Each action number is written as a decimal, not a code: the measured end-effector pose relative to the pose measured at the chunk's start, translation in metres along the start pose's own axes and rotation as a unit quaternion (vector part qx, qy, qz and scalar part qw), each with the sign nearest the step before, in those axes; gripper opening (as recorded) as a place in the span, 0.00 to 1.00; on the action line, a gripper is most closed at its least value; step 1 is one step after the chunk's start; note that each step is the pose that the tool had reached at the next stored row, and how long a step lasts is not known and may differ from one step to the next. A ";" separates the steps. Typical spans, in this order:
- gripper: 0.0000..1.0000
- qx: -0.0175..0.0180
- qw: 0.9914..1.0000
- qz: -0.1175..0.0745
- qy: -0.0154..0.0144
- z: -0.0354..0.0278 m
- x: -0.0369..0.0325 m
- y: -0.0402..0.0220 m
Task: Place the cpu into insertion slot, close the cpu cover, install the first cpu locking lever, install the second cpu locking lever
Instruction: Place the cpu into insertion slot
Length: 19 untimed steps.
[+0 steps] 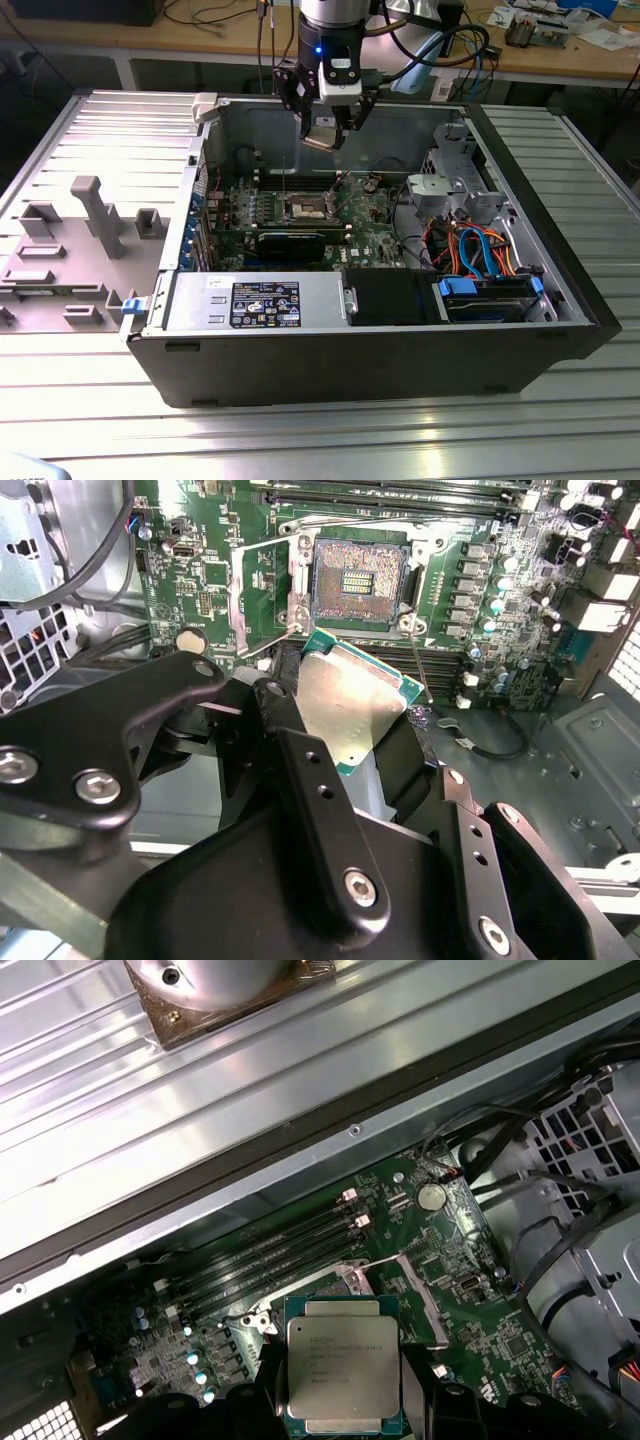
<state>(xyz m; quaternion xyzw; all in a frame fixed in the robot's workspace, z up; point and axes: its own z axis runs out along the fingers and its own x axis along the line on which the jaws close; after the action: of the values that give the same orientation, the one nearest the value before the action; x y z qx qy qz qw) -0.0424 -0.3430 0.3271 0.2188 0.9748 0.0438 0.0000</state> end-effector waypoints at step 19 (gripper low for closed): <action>0.55 0.000 1.000 0.008 -0.001 0.0000 0.0000 0.0000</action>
<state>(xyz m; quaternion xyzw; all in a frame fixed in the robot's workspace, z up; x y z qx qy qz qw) -0.0424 -0.3430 0.3271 0.2267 0.9730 0.0438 0.0004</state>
